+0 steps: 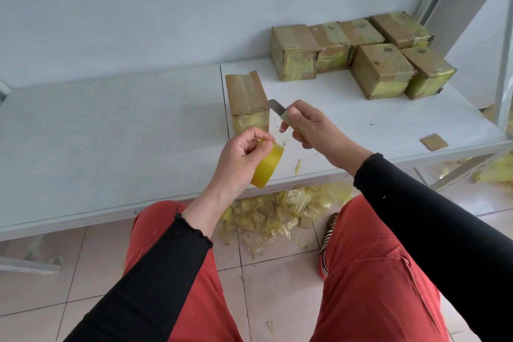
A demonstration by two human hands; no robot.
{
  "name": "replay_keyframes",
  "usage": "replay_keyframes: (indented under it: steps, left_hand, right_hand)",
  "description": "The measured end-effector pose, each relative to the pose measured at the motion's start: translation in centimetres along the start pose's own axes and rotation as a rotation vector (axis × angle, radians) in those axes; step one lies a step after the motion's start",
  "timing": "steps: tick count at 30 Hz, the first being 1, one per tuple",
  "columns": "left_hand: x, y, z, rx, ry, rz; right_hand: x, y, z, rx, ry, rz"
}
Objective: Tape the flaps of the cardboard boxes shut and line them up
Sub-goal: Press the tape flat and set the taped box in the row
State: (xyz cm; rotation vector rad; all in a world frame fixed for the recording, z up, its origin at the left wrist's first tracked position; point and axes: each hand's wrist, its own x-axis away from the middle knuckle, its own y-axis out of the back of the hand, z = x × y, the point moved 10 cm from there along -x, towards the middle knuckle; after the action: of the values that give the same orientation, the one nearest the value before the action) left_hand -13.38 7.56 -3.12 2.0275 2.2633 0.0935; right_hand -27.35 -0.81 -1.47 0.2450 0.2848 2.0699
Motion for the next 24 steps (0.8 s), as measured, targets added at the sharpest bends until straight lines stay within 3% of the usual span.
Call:
replay_keyframes:
  steps: [4,7,9,14,19,24]
  left_hand:
    - [-0.3,-1.1,-0.3,-0.003,-0.001,0.014]
    - [-0.5,-1.8,-0.6,-0.020,-0.012,0.035]
    - [-0.6,-2.3,-0.6,-0.024,0.002,0.058]
    - [-1.7,-4.7,0.2,-0.318,0.010,0.131]
    - [-2.9,-7.7,-1.9,-0.839,-0.325,0.002]
    - [-2.2,-12.9,1.2,-0.964,-0.395,0.261]
  right_hand:
    - [1.9,-1.1,0.8,0.046,0.059,0.098]
    - [2.1,-1.1,1.8,0.184,0.203,0.055]
    - [1.9,-0.5,1.7,0.145,0.212,0.001]
    - [1.6,2.5,-1.3,-0.020,0.053,-0.153]
    - [1.0,5.5,-5.5,-0.122,-0.113,-0.271]
    - [0.7,11.1,-9.7,-0.022,-0.242,-0.430]
